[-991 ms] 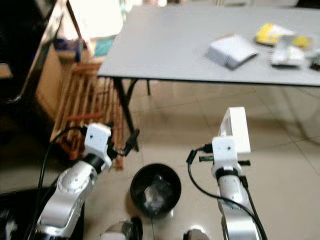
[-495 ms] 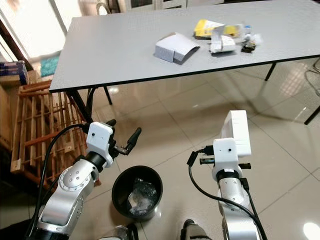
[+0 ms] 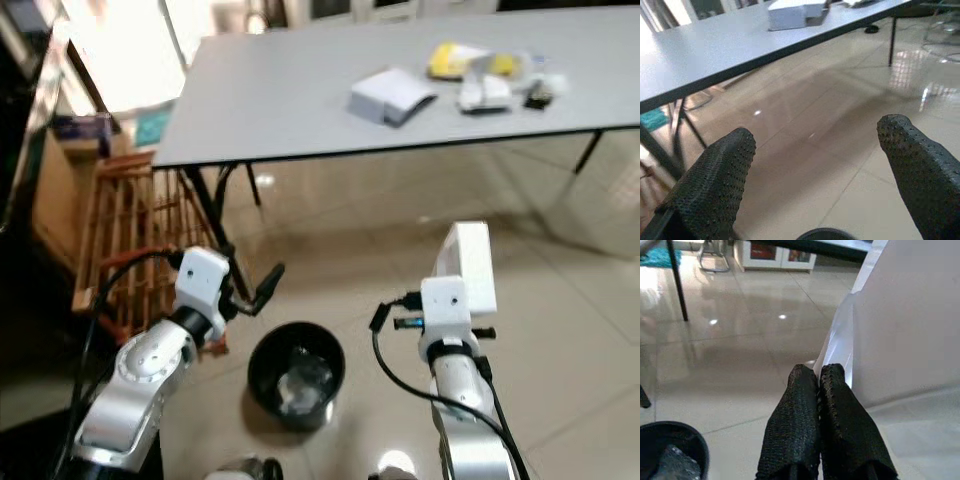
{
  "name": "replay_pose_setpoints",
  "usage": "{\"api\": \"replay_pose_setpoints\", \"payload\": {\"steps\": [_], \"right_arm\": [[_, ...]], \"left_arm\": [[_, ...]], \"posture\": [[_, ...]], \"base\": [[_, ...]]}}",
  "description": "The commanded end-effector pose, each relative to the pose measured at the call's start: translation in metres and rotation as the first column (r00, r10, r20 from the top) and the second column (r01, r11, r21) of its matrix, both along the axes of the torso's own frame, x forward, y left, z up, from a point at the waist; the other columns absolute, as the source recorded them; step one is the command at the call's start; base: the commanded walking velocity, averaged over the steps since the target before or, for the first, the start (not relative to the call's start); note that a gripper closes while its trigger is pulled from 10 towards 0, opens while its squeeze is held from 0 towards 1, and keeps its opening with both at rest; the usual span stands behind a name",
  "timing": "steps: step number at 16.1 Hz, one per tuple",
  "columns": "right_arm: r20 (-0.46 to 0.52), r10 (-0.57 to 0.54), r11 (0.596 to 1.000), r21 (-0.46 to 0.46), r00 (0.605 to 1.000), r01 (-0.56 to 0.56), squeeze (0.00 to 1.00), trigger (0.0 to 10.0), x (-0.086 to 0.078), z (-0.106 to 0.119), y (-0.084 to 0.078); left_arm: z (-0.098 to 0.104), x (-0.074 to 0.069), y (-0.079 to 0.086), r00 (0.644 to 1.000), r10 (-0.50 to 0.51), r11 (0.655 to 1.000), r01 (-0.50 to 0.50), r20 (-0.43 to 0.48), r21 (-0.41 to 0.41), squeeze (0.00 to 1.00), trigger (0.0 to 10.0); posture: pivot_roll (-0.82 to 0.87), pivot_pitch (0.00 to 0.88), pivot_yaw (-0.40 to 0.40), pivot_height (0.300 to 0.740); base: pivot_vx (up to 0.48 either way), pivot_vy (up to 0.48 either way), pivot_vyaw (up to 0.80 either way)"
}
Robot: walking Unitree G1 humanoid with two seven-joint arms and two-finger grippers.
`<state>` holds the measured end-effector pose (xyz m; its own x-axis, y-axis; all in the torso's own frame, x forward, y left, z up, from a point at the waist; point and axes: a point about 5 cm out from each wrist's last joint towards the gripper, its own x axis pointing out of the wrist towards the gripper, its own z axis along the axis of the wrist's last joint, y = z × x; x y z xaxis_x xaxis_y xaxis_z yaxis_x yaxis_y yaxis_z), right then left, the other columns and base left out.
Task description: Picking trash to rubbish bin
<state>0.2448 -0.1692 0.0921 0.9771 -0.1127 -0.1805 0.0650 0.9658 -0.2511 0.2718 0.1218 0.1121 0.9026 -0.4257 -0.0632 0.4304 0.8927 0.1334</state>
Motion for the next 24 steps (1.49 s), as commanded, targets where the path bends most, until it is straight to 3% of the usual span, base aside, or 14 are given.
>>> {"api": "replay_pose_setpoints", "payload": {"steps": [1, 11, 14, 19, 24], "right_arm": [[-0.001, 0.008, 1.0, 0.001, 1.0, -0.008, 0.0, 10.0, 0.001, 0.002, 0.002], [0.015, 0.084, 0.996, 0.034, 0.996, -0.085, 0.0, 10.0, 0.013, 0.007, 0.015], [0.002, 0.108, 0.99, 0.094, 0.994, -0.108, 0.0, 10.0, 0.017, 0.006, 0.023], [-0.098, 0.152, 0.968, 0.214, 0.983, -0.128, 0.0, 10.0, 0.008, -0.013, 0.041], [-0.132, 0.19, 0.957, 0.248, 0.973, -0.153, 0.0, 10.0, 0.013, -0.021, 0.048]], "left_arm": [[0.0, -0.002, 0.002, 1.0, -0.011, 1.0, 0.011, 0.001, 0.012, 0.0, 10.0], [-0.007, -0.001, 0.005, 1.0, 0.023, 0.997, -0.024, 0.017, 0.07, 0.0, 10.0], [-0.012, -0.004, 0.013, 0.999, 0.053, 0.995, -0.053, -0.001, 0.089, 0.0, 10.0], [-0.027, -0.018, 0.038, 0.99, 0.133, 0.979, -0.125, -0.038, 0.16, 0.0, 10.0], [-0.038, -0.028, 0.042, 0.991, 0.086, 0.994, -0.078, -0.104, 0.083, 0.0, 10.0]], "posture": [[-0.03, 0.15, 0.062, 0.74], [-0.01, 0.157, 0.054, 0.74], [0.0, 0.197, 0.05, 0.74], [0.03, 0.304, 0.062, 0.74], [0.03, 0.325, 0.051, 0.74]], "base": [[0.0, 0.0, 0.0], [0.0, 0.0, 0.0], [0.0, 0.0, 0.0], [0.0, 0.0, 0.0], [0.0, 0.0, 0.0]]}}
